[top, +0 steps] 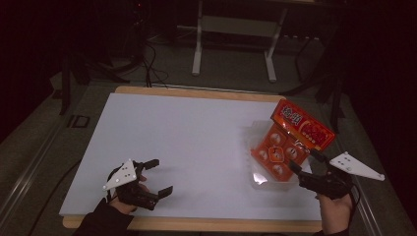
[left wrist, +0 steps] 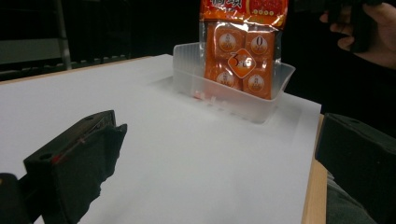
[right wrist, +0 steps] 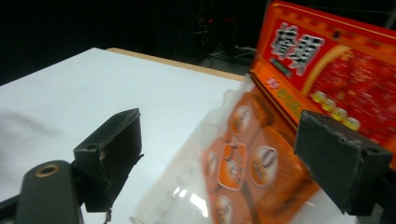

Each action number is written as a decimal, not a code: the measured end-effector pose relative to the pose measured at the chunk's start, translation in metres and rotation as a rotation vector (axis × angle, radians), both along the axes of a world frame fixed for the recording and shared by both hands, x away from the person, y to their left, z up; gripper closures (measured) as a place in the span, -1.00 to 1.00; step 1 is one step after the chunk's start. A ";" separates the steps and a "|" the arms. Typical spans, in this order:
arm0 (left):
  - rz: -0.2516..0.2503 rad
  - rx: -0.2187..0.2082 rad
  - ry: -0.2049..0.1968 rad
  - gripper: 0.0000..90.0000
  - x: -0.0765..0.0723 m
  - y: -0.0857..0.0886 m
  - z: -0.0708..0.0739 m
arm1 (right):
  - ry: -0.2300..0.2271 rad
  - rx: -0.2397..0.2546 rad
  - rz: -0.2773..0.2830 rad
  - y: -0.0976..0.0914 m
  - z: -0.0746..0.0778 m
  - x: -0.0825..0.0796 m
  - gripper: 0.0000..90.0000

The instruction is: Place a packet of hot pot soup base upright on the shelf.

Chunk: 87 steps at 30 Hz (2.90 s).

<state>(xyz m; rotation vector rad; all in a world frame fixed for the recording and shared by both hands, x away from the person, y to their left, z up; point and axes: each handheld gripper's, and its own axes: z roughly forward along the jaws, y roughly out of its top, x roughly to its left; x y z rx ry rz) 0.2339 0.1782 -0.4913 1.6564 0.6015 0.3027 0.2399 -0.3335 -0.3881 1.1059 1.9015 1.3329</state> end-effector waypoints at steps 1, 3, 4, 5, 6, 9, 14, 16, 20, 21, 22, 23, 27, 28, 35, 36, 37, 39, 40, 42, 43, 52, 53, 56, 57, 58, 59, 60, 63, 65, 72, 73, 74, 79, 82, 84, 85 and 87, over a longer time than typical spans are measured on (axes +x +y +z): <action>-0.001 -0.002 0.001 -1.00 0.000 0.000 0.000 | -0.002 -0.001 0.012 0.003 0.000 0.001 -0.67; 0.001 -0.002 0.002 -1.00 0.000 0.000 0.000 | 0.003 -0.003 0.038 0.009 0.001 0.003 -0.67; 0.000 -0.004 0.002 -1.00 0.000 0.001 0.000 | 0.002 -0.006 0.052 0.013 0.001 0.004 -0.67; 0.000 -0.007 0.004 -1.00 0.000 0.001 0.000 | -0.003 -0.006 0.068 0.016 0.001 0.004 -0.67; 0.000 -0.008 0.005 -1.00 0.000 0.001 0.001 | -0.006 -0.001 0.088 0.019 0.001 0.005 -0.69; -0.001 -0.006 0.005 -1.00 -0.001 0.001 0.001 | -0.018 -0.001 0.134 0.028 0.002 0.007 -0.69; -0.005 -0.010 0.007 -1.00 -0.001 0.001 0.001 | -0.039 0.003 0.197 0.042 0.002 0.010 -0.70; -0.005 -0.009 0.006 -1.00 -0.001 0.001 0.001 | -0.048 -0.005 0.213 0.047 0.001 0.011 -0.70; -0.008 -0.010 0.004 -1.00 -0.001 0.001 0.001 | -0.051 0.007 0.259 0.057 -0.004 0.012 -0.70; -0.008 -0.009 0.005 -1.00 -0.001 0.001 0.001 | -0.050 0.008 0.268 0.059 -0.005 0.012 -0.70; -0.008 -0.009 0.005 -1.00 -0.001 0.001 0.001 | -0.050 0.008 0.268 0.059 -0.005 0.012 -0.70; -0.008 -0.009 0.005 -1.00 -0.001 0.001 0.001 | -0.052 0.008 0.273 0.061 -0.006 0.012 -0.70; -0.012 -0.009 0.004 -1.00 -0.002 0.000 0.002 | -0.045 0.008 0.313 0.070 -0.012 0.011 -0.70; -0.013 -0.010 0.004 -1.00 -0.002 0.000 0.002 | -0.052 0.006 0.314 0.072 -0.014 0.011 -0.70; -0.019 -0.007 0.007 -1.00 -0.002 0.000 0.001 | -0.047 0.002 0.363 0.086 -0.023 0.009 -0.71; -0.020 -0.006 0.007 -1.00 -0.002 0.000 0.001 | -0.043 -0.005 0.372 0.088 -0.025 0.009 -0.71; -0.021 -0.006 0.006 -1.00 -0.002 0.000 0.001 | -0.041 -0.010 0.376 0.090 -0.027 0.009 -0.71; -0.021 -0.008 0.006 -1.00 -0.002 0.000 0.001 | -0.042 -0.027 0.375 0.094 -0.031 0.008 -0.71; -0.022 -0.008 0.006 -1.00 -0.002 0.000 0.001 | -0.042 -0.037 0.381 0.096 -0.034 0.008 -0.71; -0.021 -0.006 0.008 -1.00 -0.001 0.000 0.001 | -0.038 -0.046 0.384 0.098 -0.036 0.008 -0.71; -0.023 -0.002 0.009 -1.00 -0.001 0.000 0.000 | -0.032 -0.062 0.391 0.100 -0.040 0.008 -0.71; -0.029 -0.002 0.007 -1.00 -0.002 0.000 -0.001 | 0.009 -0.079 0.418 0.107 -0.056 0.006 -0.71; -0.029 -0.002 0.007 -1.00 -0.002 0.000 -0.001 | 0.008 -0.078 0.417 0.106 -0.057 0.006 -0.71; -0.035 0.002 0.007 -1.00 -0.003 0.000 -0.001 | 0.006 -0.079 0.418 0.105 -0.059 0.003 -0.71; -0.036 0.003 0.006 -1.00 -0.003 0.000 -0.001 | 0.005 -0.078 0.417 0.104 -0.059 0.002 -0.71; -0.037 0.003 0.006 -1.00 -0.003 0.000 -0.002 | 0.004 -0.077 0.415 0.103 -0.060 0.002 -0.71; -0.036 0.004 0.006 -1.00 -0.003 0.000 -0.002 | 0.009 -0.075 0.414 0.102 -0.060 0.001 -0.71; -0.037 0.005 0.005 -1.00 -0.003 0.000 -0.002 | 0.008 -0.076 0.412 0.101 -0.061 0.000 -0.71; -0.039 0.004 0.004 -1.00 -0.003 0.001 -0.002 | 0.014 -0.087 0.405 0.097 -0.064 -0.001 -0.71; -0.040 0.006 0.004 -1.00 -0.003 0.001 -0.002 | 0.017 -0.094 0.399 0.095 -0.065 -0.002 -0.71; -0.047 0.011 0.005 -1.00 -0.004 -0.001 -0.003 | 0.018 -0.130 0.387 0.094 -0.069 -0.008 -0.71; -0.048 0.011 0.005 -1.00 -0.004 -0.001 -0.004 | 0.023 -0.133 0.386 0.093 -0.070 -0.008 -0.71; -0.048 0.012 0.005 -1.00 -0.004 -0.001 -0.004 | 0.027 -0.132 0.381 0.093 -0.070 -0.009 -0.71; -0.053 0.013 0.007 -1.00 -0.004 -0.001 -0.004 | 0.031 -0.134 0.370 0.091 -0.072 -0.012 -0.71; -0.055 0.014 0.007 -1.00 -0.004 -0.001 -0.005 | 0.032 -0.135 0.368 0.088 -0.072 -0.014 -0.71; -0.056 0.016 0.007 -1.00 -0.004 -0.002 -0.005 | 0.035 -0.127 0.363 0.086 -0.072 -0.016 -0.71; -0.057 0.017 0.007 -1.00 -0.004 -0.002 -0.005 | 0.033 -0.124 0.362 0.086 -0.073 -0.016 -0.71; -0.057 0.016 0.011 -1.00 -0.005 -0.002 -0.006 | 0.031 -0.120 0.363 0.084 -0.073 -0.016 -0.71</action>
